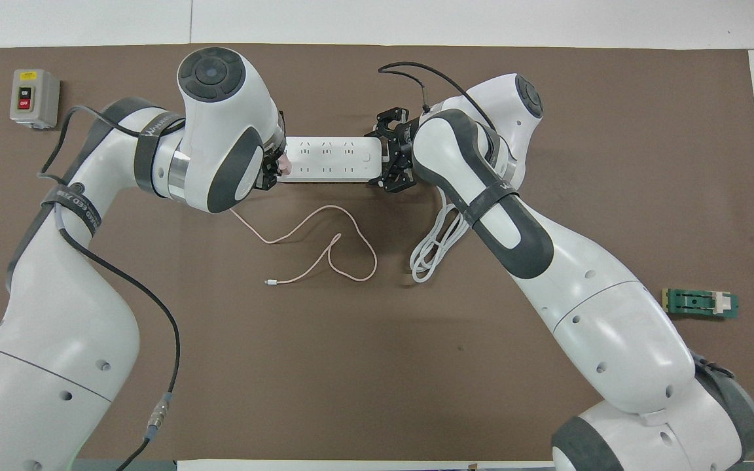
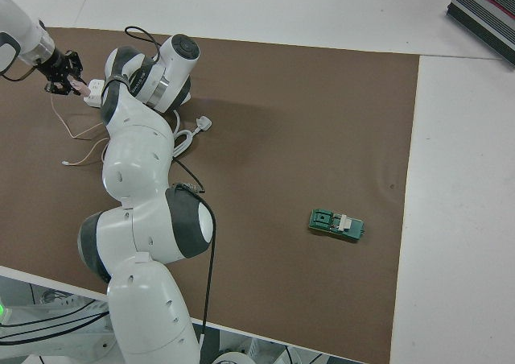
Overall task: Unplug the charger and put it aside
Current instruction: 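Pull the pink charger out of the strip with the left gripper, then carry the charger away from the strip and set it down with the left gripper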
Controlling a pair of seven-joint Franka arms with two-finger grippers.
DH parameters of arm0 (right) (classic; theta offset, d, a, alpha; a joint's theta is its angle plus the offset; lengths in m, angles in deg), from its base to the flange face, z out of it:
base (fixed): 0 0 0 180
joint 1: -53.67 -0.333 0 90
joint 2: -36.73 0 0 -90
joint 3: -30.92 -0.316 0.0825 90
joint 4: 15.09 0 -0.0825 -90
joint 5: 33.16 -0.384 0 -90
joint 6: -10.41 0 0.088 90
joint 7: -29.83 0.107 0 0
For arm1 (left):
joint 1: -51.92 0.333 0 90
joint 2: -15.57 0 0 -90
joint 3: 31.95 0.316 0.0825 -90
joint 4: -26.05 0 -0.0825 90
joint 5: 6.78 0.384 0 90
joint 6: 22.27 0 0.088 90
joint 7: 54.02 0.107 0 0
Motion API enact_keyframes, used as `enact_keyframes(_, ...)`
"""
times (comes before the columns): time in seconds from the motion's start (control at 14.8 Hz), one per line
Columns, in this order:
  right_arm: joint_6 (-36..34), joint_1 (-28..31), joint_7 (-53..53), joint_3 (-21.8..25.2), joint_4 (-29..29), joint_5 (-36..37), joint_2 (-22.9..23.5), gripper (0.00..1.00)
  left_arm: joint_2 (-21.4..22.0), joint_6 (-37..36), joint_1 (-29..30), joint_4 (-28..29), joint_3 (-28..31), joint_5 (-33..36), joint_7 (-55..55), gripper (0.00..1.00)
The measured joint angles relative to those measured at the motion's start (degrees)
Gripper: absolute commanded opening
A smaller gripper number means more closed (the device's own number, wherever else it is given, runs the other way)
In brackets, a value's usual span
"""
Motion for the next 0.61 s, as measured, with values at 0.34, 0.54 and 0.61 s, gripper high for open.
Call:
enact_keyframes(0.34, 0.00, 0.00, 0.00, 0.00, 0.00, 0.00, 0.00, 0.54, 5.94, -6.55, 0.74, 2.00, 0.31, -0.12, 21.76, 0.00)
enact_keyframes(0.54, 0.00, 0.00, 0.00, -0.01, 0.00, 0.00, 0.00, 1.00, 10.44, -7.11, 3.93, 7.70, 0.38, -0.43, 43.43, 0.00)
enact_keyframes(0.61, 0.17, -0.07, 0.00, -0.02, -0.01, 0.00, 0.01, 1.00, 12.96, -7.15, 5.69, 10.70, 0.42, -0.47, 52.35, 0.00)
